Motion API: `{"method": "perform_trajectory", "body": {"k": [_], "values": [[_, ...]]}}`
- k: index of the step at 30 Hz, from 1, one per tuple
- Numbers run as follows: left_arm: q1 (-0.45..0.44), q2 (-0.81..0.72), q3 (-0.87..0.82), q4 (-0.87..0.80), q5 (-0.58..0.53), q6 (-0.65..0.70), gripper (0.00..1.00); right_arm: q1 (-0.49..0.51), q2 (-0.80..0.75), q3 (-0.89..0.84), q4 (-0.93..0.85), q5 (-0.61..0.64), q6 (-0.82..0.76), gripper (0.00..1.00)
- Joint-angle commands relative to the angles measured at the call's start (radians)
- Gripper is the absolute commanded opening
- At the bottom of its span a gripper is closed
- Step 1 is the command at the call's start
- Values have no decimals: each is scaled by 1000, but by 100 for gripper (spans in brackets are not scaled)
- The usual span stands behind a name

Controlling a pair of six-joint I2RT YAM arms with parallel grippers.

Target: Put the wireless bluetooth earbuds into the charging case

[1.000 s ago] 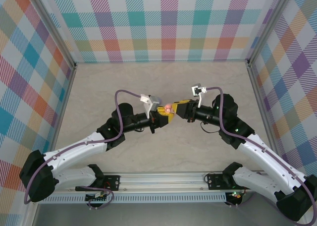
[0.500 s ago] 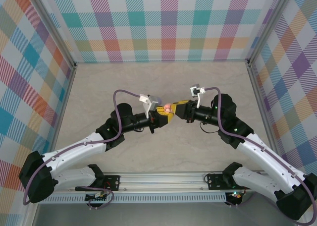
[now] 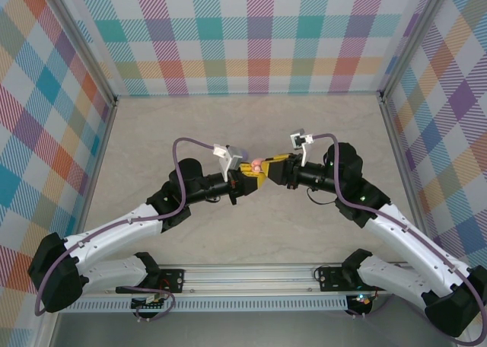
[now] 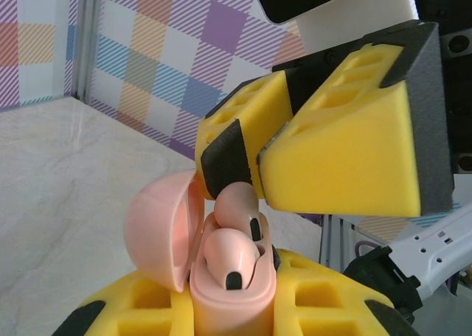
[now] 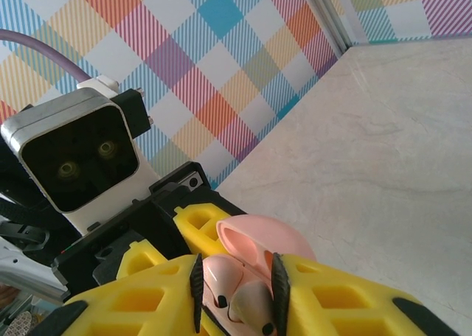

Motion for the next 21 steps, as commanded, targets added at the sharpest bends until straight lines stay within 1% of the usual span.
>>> {"method": "perform_trajectory", "body": {"k": [1, 2, 6, 13, 15, 19, 21], "values": [[-15, -29, 25, 26, 10, 1, 0, 8, -11, 31, -22, -2, -24, 38], [-16, -29, 26, 20, 13, 4, 0, 7, -14, 30, -26, 8, -24, 42], [-16, -32, 30, -7, 12, 20, 0, 7, -37, 32, -50, 46, -37, 49], [-16, -53, 25, -35, -8, 43, 0, 7, -76, 35, -116, 136, -64, 52], [-16, -61, 26, -49, -8, 53, 0, 7, -86, 33, -137, 180, -66, 52], [-16, -86, 26, -81, -8, 74, 0, 7, -93, 29, -202, 316, -58, 53], [-15, -101, 24, -101, -3, 89, 0, 6, -89, 27, -230, 352, -53, 54]]}}
